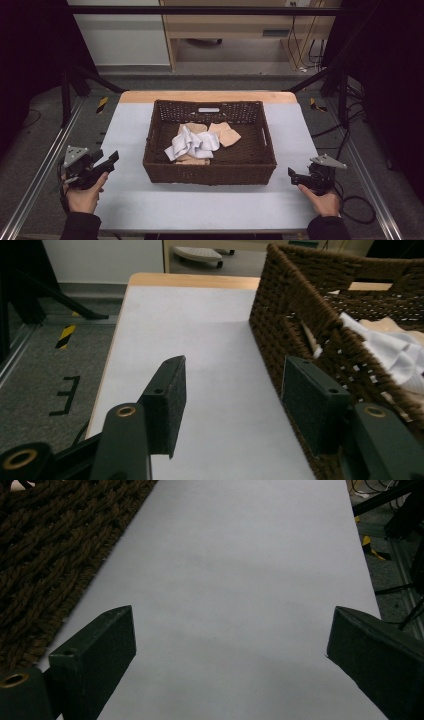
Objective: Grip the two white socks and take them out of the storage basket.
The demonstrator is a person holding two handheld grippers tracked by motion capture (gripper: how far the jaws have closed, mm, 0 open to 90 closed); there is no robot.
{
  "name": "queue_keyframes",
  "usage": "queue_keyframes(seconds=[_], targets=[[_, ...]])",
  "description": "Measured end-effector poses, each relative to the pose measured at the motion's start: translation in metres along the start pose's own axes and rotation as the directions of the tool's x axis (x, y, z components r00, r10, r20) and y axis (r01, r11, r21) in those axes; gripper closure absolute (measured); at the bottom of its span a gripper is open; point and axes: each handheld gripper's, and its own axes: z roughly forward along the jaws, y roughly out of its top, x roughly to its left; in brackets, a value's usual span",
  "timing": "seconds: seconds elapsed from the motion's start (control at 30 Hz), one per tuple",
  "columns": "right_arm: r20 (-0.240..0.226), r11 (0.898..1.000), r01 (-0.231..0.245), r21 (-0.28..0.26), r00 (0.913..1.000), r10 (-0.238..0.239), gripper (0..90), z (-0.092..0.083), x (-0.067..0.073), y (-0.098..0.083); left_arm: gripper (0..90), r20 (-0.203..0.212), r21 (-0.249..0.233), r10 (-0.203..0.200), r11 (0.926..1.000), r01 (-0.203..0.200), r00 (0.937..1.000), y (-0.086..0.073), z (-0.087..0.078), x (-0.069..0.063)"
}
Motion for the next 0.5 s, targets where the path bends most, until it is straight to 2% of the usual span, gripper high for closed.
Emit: queue_keyframes(seconds=[0.07,0.2,0.3,0.4,0.5], targets=[[0.006,1.000,0.007,0.004,1.0000,-0.007,6.1,0.001,0.001,0.000,43.4,0.007,0.003,0.003,1.0000,-0.004,1.0000,0.007,0.000,-0.002],[0.006,1.000,0.013,0.014,0.9999,-0.013,6.5,0.002,0.002,-0.001,43.2,0.001,-0.054,0.007,0.9985,-0.006,1.0000,0.017,-0.002,-0.003],[0.014,1.000,0.021,0.014,0.9997,-0.022,6.9,0.001,0.003,-0.001,43.7,0.037,-0.065,0.008,0.9979,-0.005,0.9993,0.022,-0.004,-0.004],[0.017,1.000,0.018,0.009,0.9997,-0.018,6.9,0.001,0.002,-0.001,43.9,0.045,-0.088,0.033,0.9957,-0.029,0.9984,0.025,-0.005,-0.008],[0.025,1.000,0.019,0.012,0.9995,-0.019,6.9,0.001,0.001,-0.001,43.2,0.061,-0.099,0.042,0.9945,-0.035,0.9973,0.031,-0.003,-0.013]])
